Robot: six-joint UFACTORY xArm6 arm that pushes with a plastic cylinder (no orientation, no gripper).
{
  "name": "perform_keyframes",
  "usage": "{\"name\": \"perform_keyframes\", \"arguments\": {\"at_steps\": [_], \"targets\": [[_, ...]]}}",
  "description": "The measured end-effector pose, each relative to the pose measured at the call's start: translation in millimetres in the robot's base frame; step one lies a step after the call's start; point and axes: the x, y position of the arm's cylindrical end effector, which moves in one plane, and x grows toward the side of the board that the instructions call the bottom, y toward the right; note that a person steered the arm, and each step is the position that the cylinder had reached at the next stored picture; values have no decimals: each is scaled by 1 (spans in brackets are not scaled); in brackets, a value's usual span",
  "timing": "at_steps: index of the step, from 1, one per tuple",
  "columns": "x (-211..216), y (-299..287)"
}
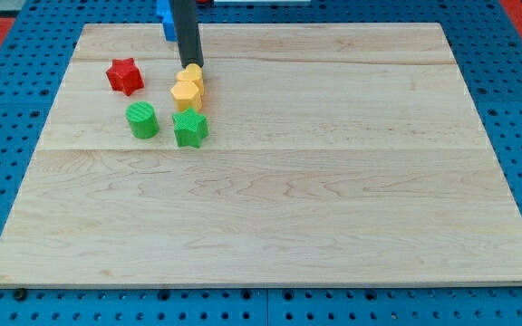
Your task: Slide the red star to the top center of the board
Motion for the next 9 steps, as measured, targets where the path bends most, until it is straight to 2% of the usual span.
{"name": "perform_keyframes", "arguments": {"at_steps": [2,3,4,5,6,8,9], "targets": [[-54,-58],[-23,-116],[26,-135],[35,-107],[6,-31],[-20,93],[-21,100]]}}
